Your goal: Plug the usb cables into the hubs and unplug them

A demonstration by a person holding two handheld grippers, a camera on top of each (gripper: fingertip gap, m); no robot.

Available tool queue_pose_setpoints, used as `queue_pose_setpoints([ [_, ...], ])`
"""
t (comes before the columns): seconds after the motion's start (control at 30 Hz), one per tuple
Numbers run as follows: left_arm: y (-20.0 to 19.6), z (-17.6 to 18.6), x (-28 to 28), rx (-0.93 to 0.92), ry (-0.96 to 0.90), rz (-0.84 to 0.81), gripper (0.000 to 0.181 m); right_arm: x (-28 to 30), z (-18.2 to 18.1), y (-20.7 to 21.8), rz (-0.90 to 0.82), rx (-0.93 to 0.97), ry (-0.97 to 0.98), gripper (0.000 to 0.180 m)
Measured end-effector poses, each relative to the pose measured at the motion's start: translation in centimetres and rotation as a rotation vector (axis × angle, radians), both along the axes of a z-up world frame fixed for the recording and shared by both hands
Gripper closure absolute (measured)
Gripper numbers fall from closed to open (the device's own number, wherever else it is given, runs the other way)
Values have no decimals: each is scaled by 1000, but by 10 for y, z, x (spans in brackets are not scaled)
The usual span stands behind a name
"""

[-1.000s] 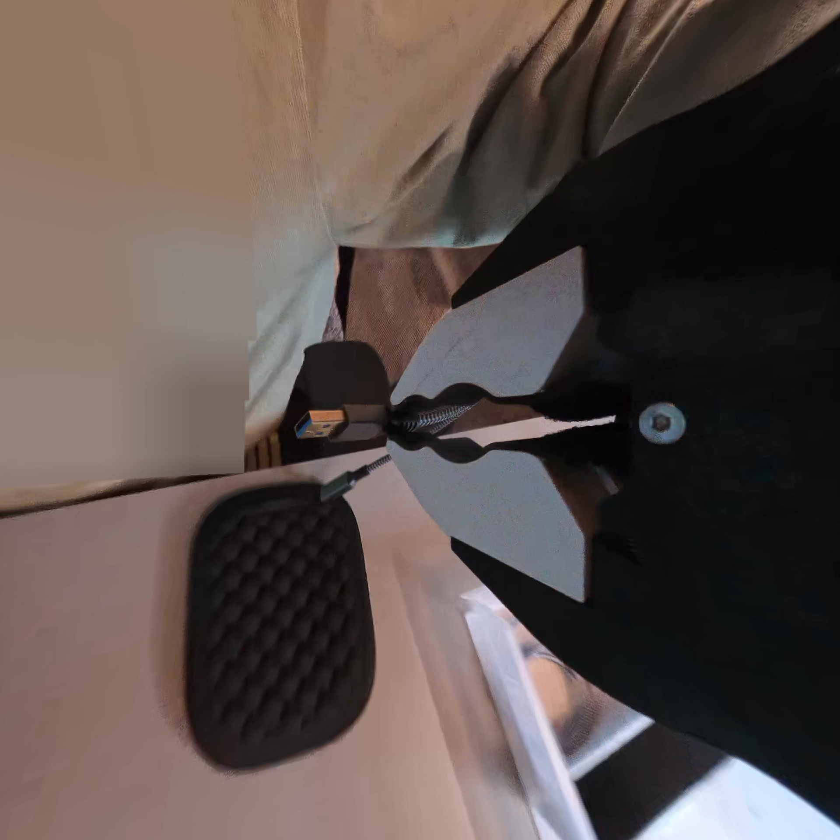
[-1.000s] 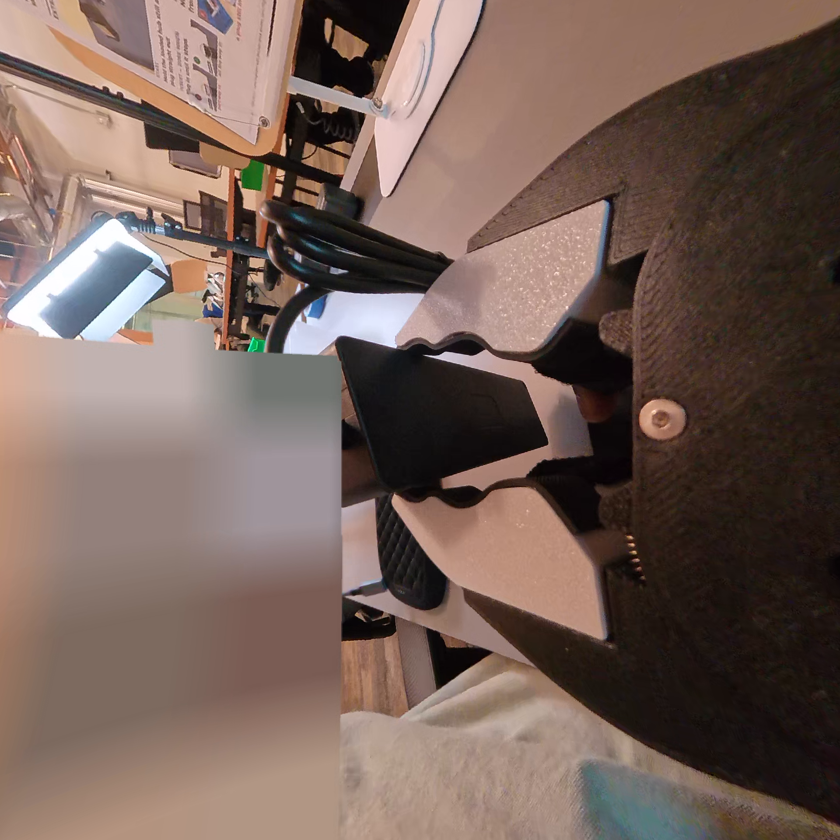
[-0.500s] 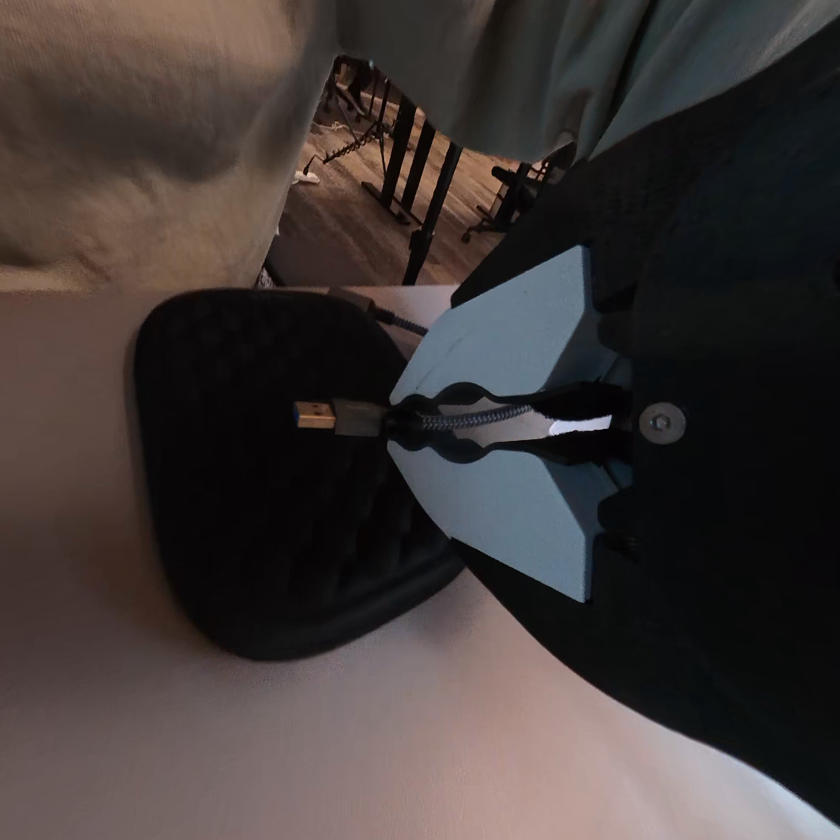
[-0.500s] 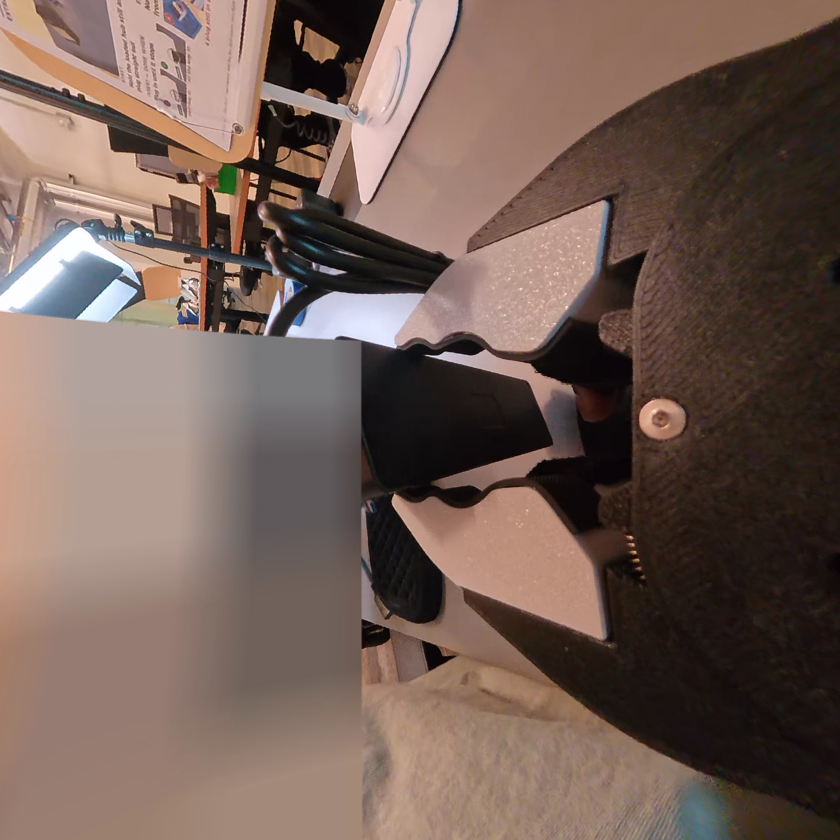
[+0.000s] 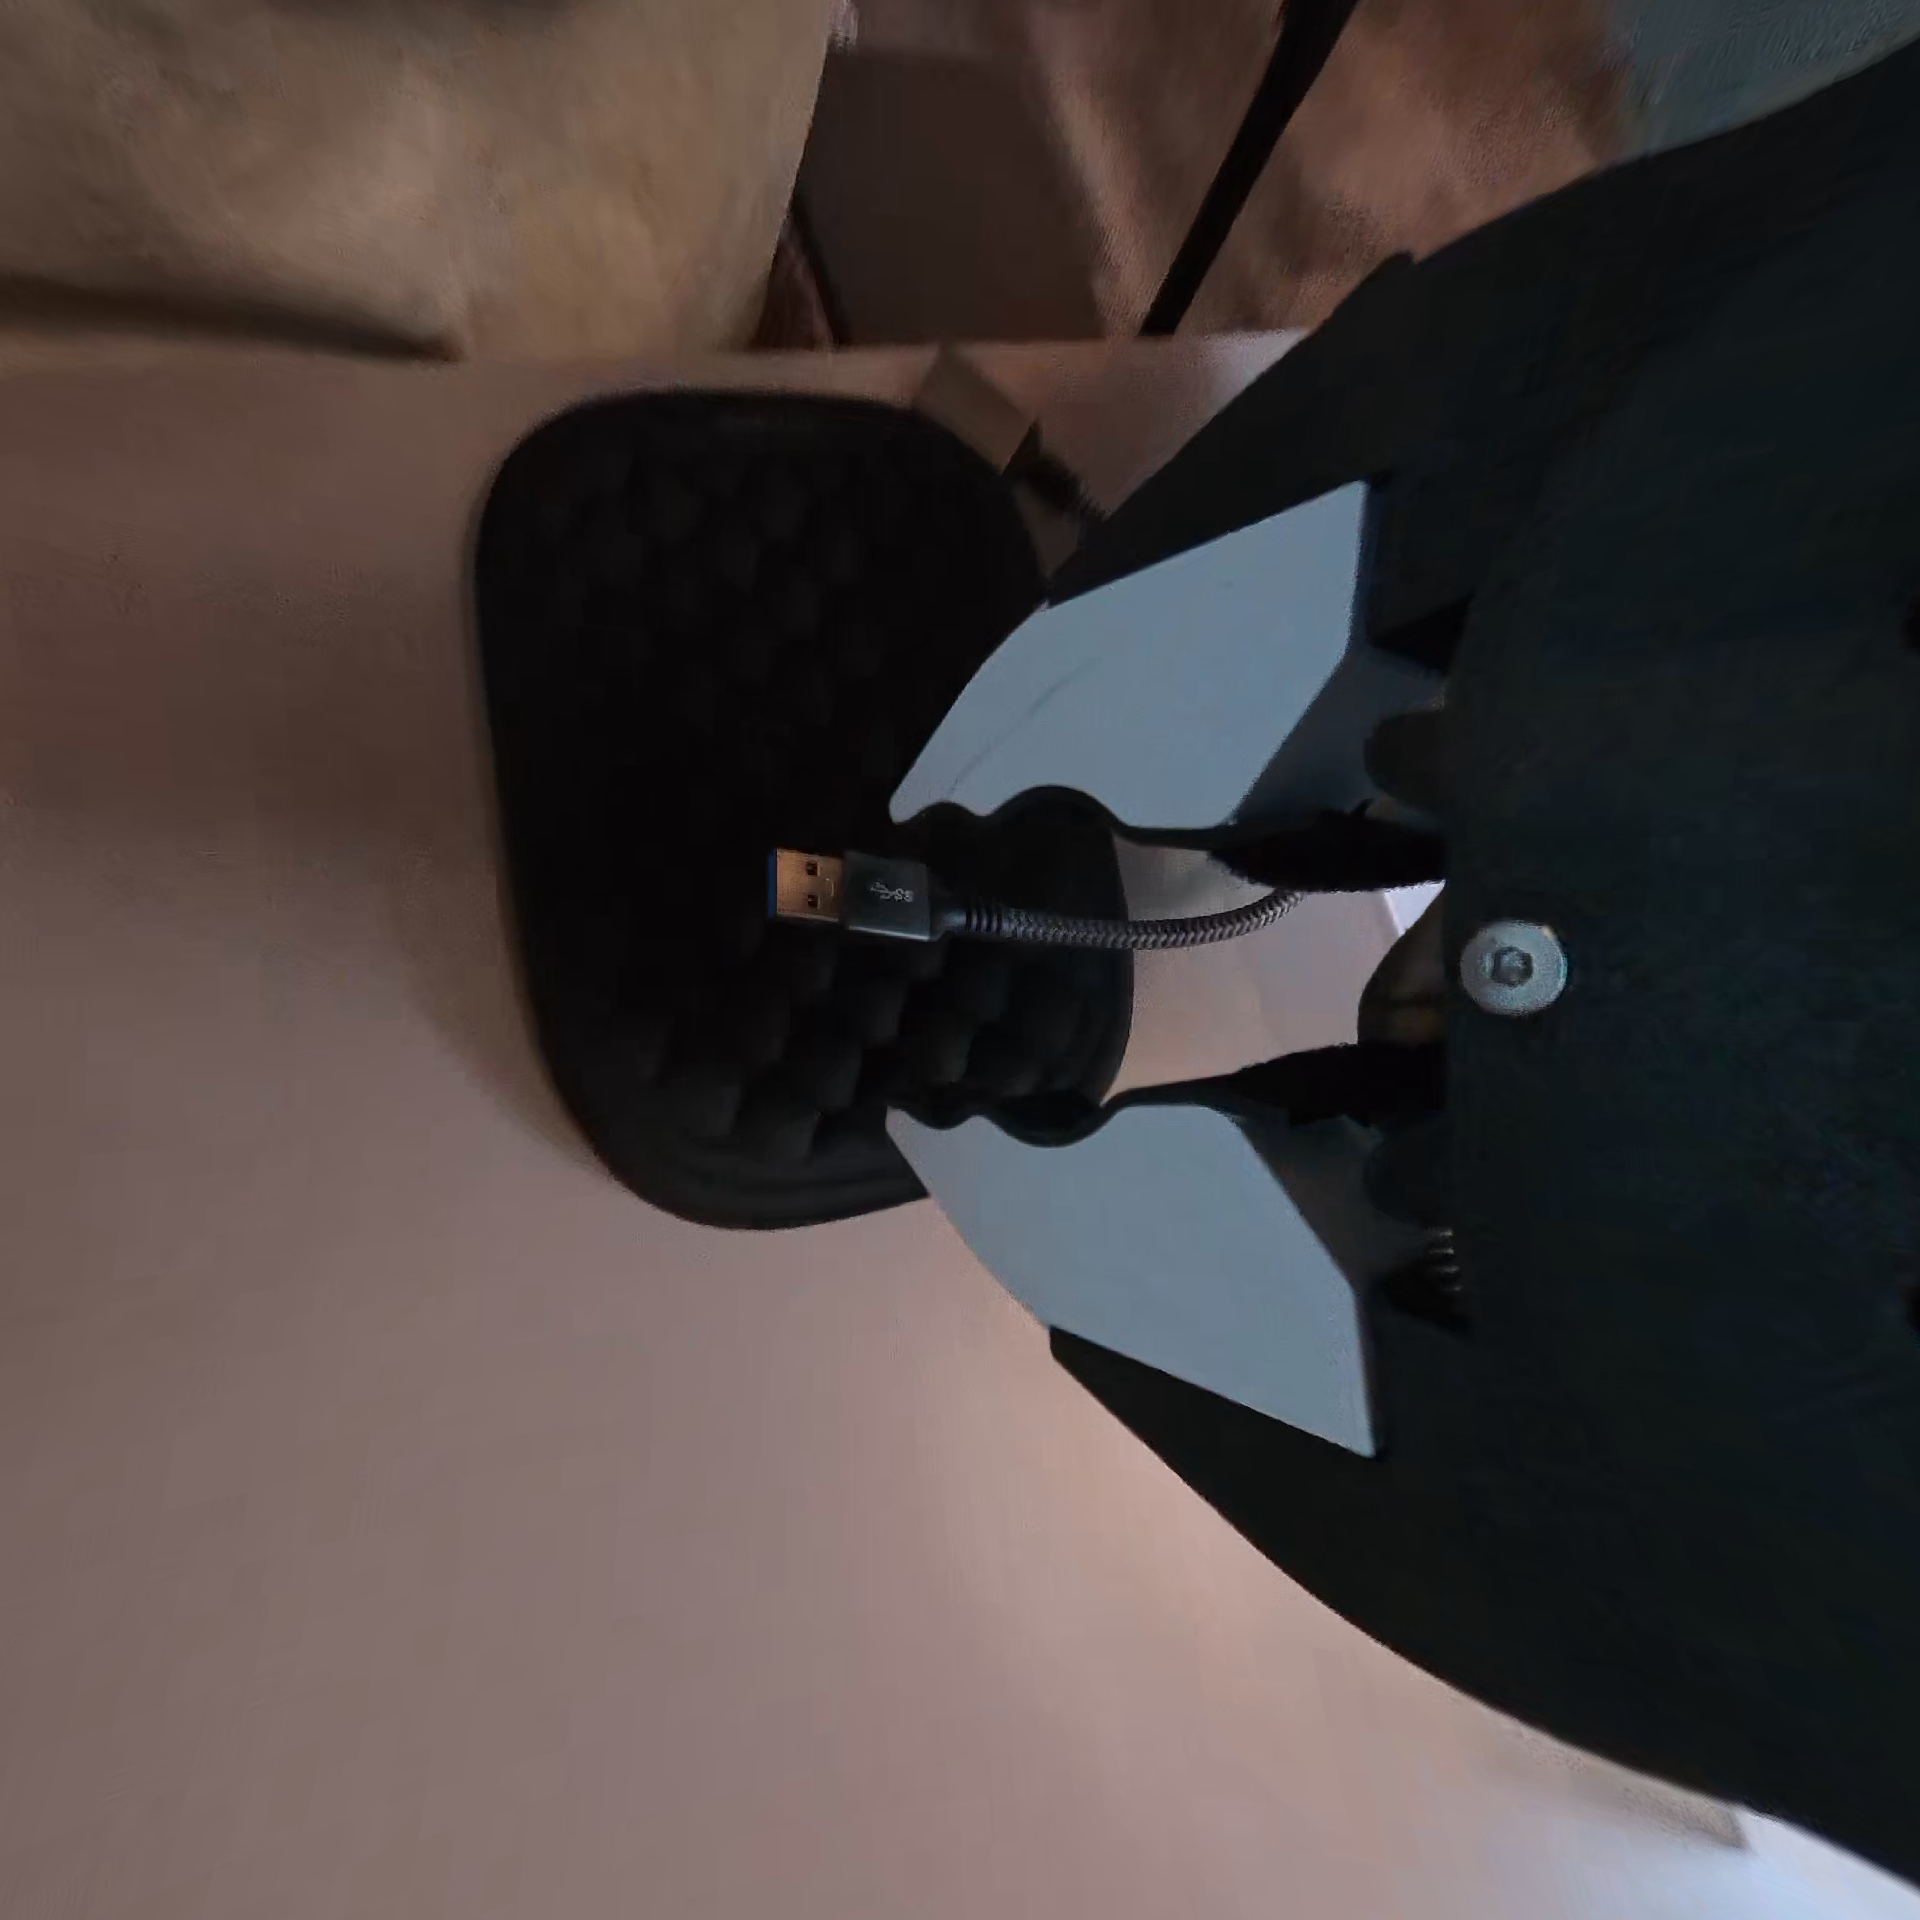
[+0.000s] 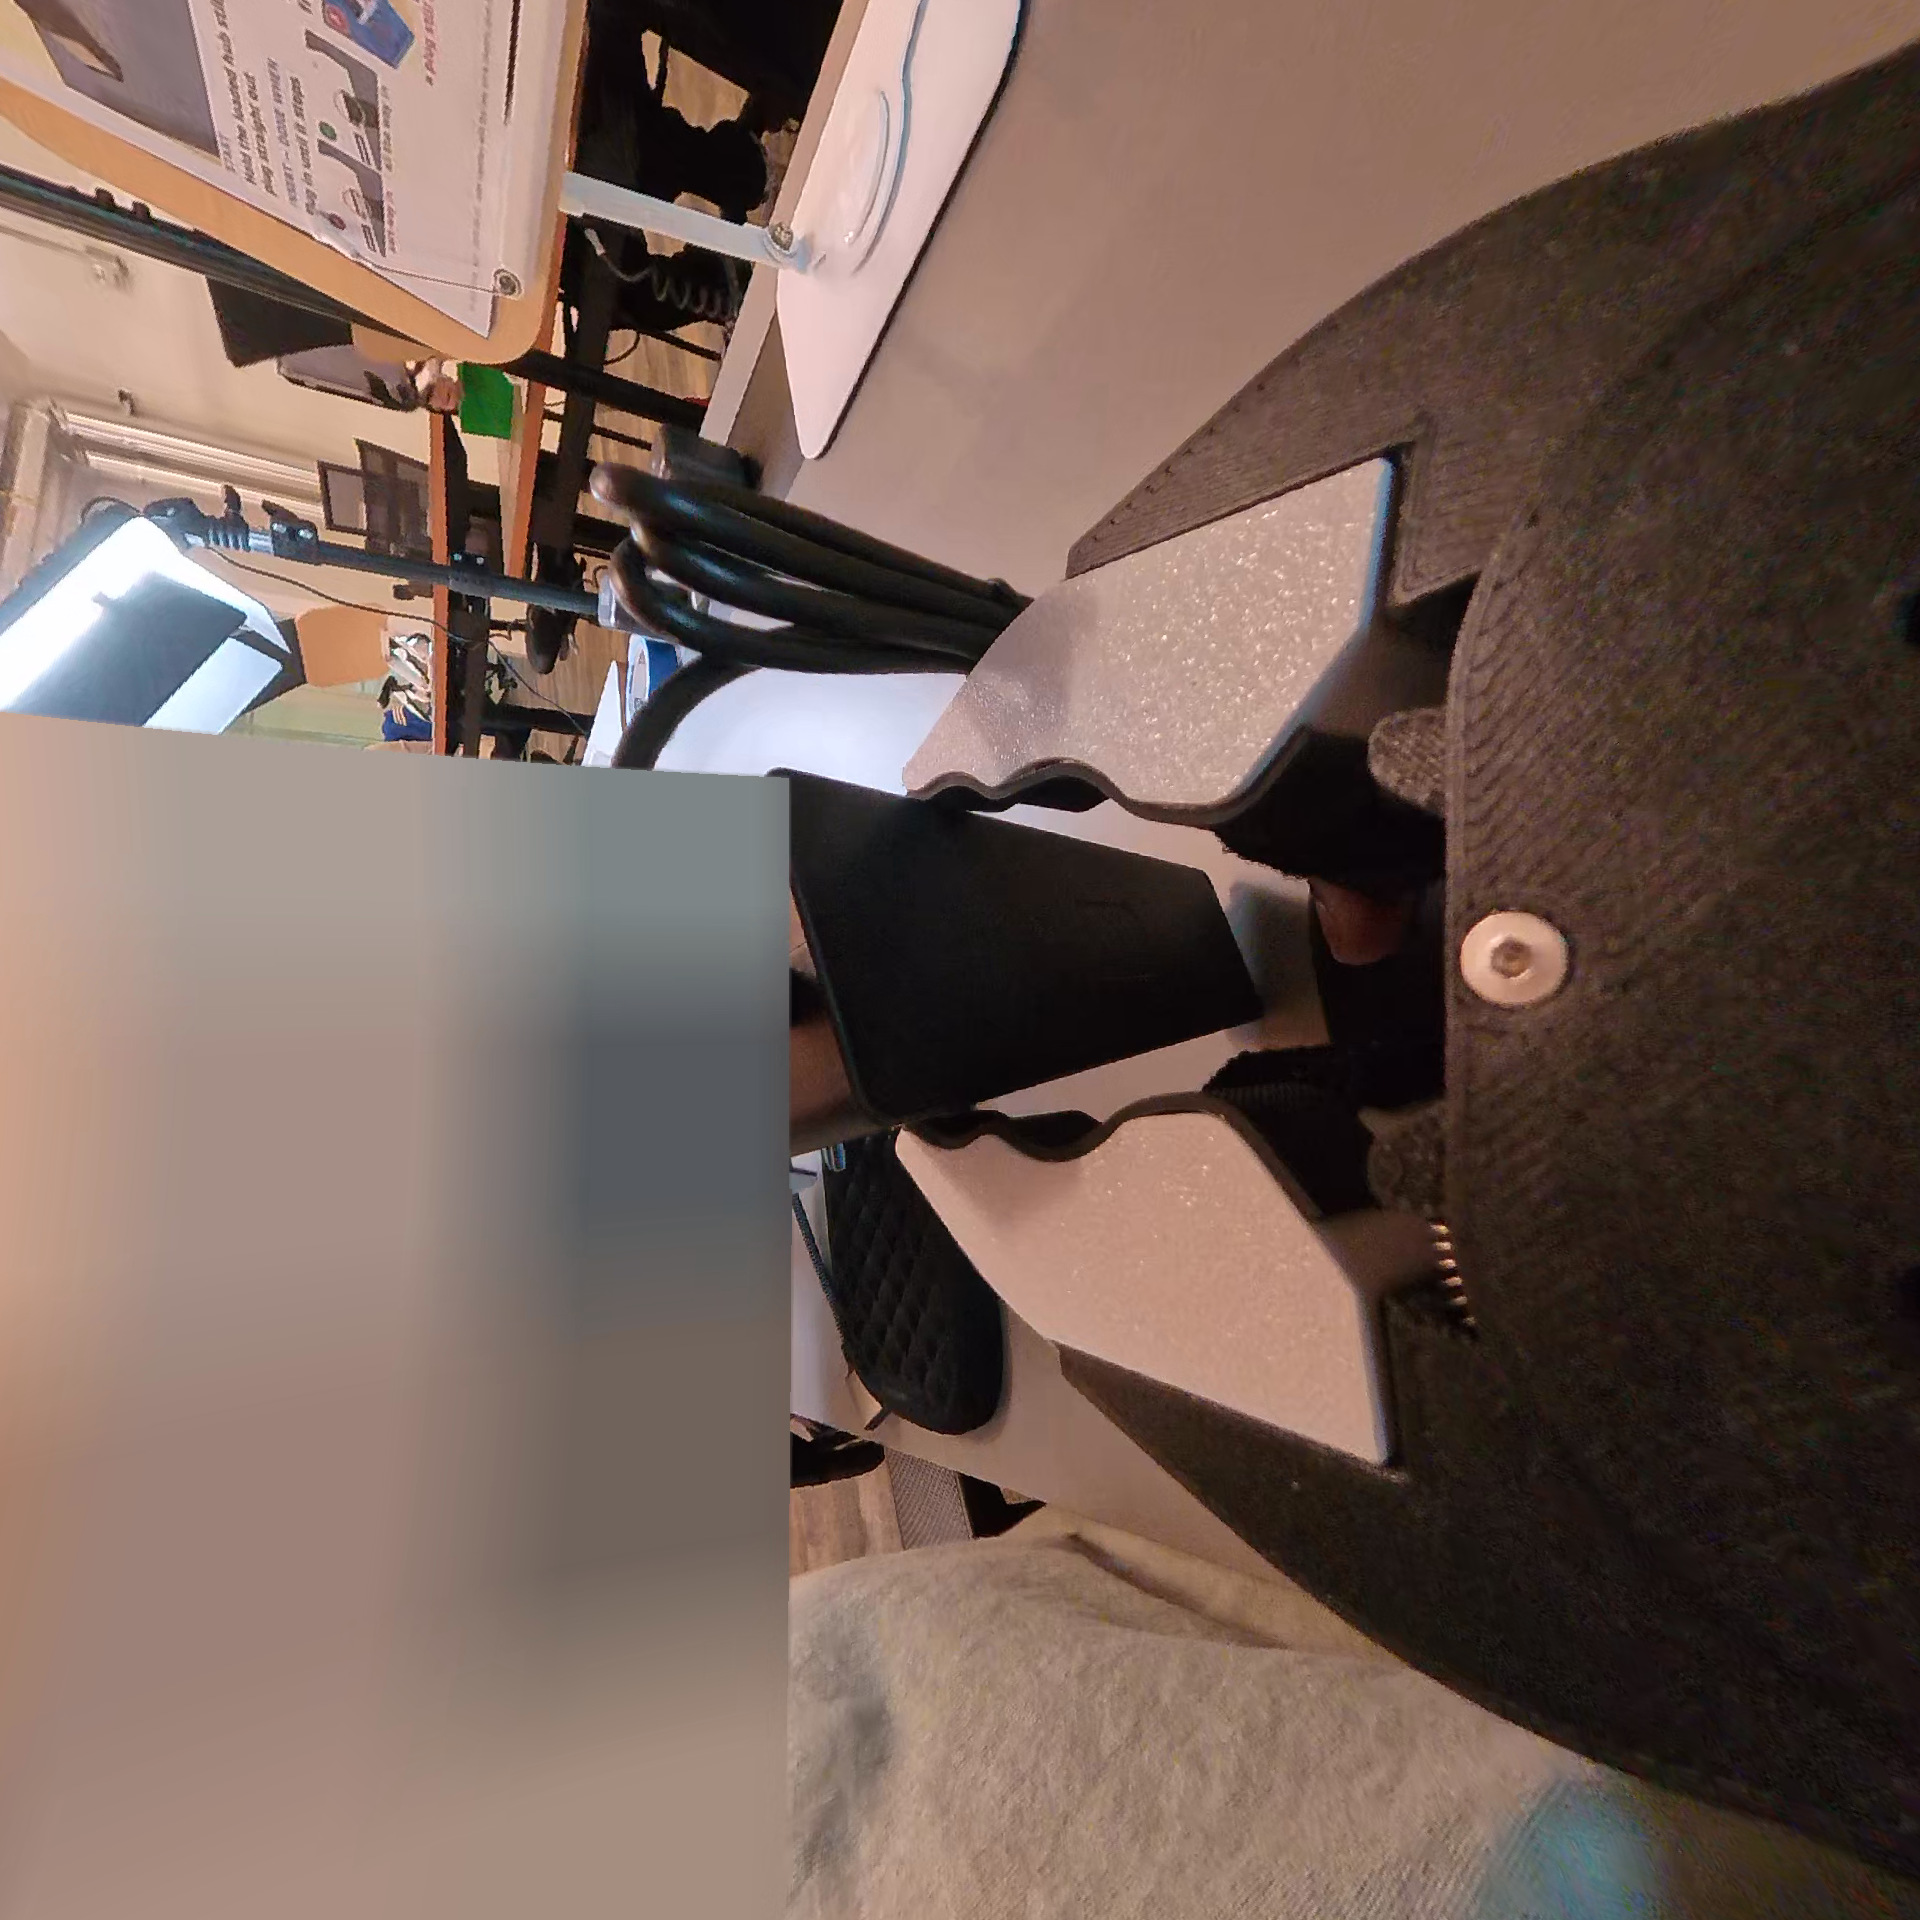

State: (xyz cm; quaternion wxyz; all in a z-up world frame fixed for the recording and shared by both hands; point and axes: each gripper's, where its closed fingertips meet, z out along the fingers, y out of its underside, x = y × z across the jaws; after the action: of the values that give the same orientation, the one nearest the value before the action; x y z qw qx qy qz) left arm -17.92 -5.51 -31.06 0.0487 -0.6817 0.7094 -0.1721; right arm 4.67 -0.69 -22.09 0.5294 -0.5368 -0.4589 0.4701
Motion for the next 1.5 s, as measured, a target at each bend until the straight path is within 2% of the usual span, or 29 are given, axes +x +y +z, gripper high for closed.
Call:
queue_pose_setpoints([
  [0.2,5,7,-4,410,-87,87,136,3,0,0,-8,-2,7,123],
  [0.27,6,6,-4,522,-70,54,139,2,0,0,-7,0,8,123],
  [0.37,-7,0,-1,494,-14,30,142,0,0,0,-5,4,5,123],
  [0.47,-2,-1,-7,519,44,70,148,-2,1,-1,-4,8,2,123],
  [0.7,-6,-15,-11,467,53,153,165,0,0,-2,-4,1,10,123],
  [0.87,-7,-15,-8,409,31,218,171,-1,0,-1,-2,0,17,123],
  [0.97,-7,-4,14,364,-41,280,171,-2,1,-2,4,16,17,123],
  [1.1,5,10,47,416,-53,259,172,-6,3,-4,-1,67,-19,123],
  [1.33,27,24,97,412,-110,256,171,-23,4,-3,-75,177,-213,123],
  [1.5,35,28,113,378,-92,233,171,-31,4,-3,-87,145,-280,123],
])
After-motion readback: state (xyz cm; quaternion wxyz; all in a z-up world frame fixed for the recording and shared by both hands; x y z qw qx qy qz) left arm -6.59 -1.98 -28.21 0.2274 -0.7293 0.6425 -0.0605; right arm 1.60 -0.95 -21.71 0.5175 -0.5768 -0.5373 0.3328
